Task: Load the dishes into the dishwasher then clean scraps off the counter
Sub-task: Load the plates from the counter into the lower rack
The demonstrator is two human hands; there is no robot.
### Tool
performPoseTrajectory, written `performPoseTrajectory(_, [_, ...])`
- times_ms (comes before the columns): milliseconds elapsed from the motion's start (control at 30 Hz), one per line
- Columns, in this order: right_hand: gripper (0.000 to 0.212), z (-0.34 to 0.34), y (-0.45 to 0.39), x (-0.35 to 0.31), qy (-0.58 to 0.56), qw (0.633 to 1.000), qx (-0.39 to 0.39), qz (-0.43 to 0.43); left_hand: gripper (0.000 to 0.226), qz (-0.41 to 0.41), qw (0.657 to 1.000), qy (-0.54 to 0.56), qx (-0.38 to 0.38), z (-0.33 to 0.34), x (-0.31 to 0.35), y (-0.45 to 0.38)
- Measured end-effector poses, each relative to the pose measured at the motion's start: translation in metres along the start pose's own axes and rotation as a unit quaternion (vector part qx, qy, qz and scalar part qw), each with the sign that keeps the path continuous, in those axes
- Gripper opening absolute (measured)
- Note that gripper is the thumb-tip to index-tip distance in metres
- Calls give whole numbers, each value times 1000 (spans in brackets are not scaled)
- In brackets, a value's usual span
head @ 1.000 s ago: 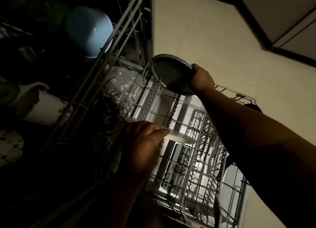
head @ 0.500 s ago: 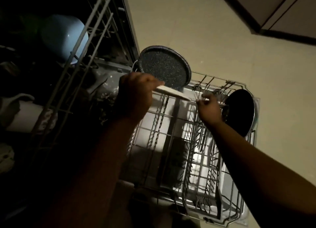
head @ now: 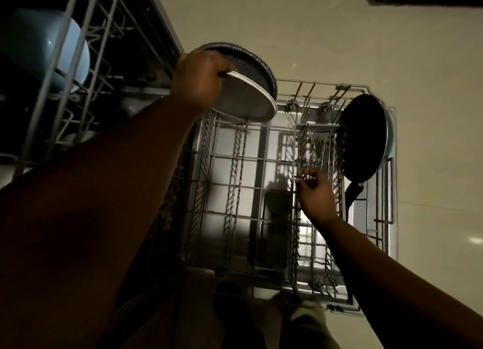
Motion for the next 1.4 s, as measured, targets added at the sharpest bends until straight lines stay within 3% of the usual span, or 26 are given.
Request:
performPoseTrajectory(100, [18,7,-3,-6,-31,999,4,7,39,-15,1000,0,-4,6,-12,3])
performPoseTrajectory(167, [20,12,-4,-10,-27,1000,2,5,37,-68,996,50,-12,10,-22,2])
performPoseTrajectory(267, [24,16,-2,-14,-2,1000,-6,-1,42,-90,991,64,-70,21,-29,-4])
performPoseTrajectory(367, [25,17,2,-19,28,999,-10,-12,82,-56,983,-60,-164,38,-28,-1])
performPoseTrajectory(467, [31,17,6,-33,132,989,-36,-50,110,-89,973,-121,-175,44,-26,12])
performPoseTrajectory(533, [40,17,4,-45,266,957,-63,-101,115,-87,968,-142,-189,42,-24,23])
performPoseTrajectory(600, [51,13,3,-60,411,894,-85,-158,109,-83,967,-154,-187,33,-19,39])
performPoseTrajectory(700, [64,3,14,-92,500,833,-108,-210,99,-82,967,-168,-175,17,-1,74])
performPoseTrajectory(933, [75,-42,89,-153,567,754,-122,-310,94,-145,966,-133,-166,-42,73,173])
performPoseTrajectory(1067, [80,-82,161,-185,559,743,-119,-349,90,-215,965,-90,-121,-93,134,225])
performPoseTrajectory(1167, [82,-114,236,-200,552,728,-105,-393,87,-282,954,-37,-91,-134,176,283])
performPoseTrajectory(1333, [84,-127,381,-201,574,651,-115,-482,78,-307,950,-51,-17,-229,226,406])
performPoseTrajectory(1400, [86,-117,450,-193,557,645,-129,-507,74,-313,947,-69,30,-269,245,473])
Point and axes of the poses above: each hand's wrist, its own y-axis away from the middle knuckle, its own z-axis out of the palm, x = y × z, the point moved 2 cm from there along -y, towards the middle knuckle, and after that the axes turned 1 degree about z, right-handed, at the moved point
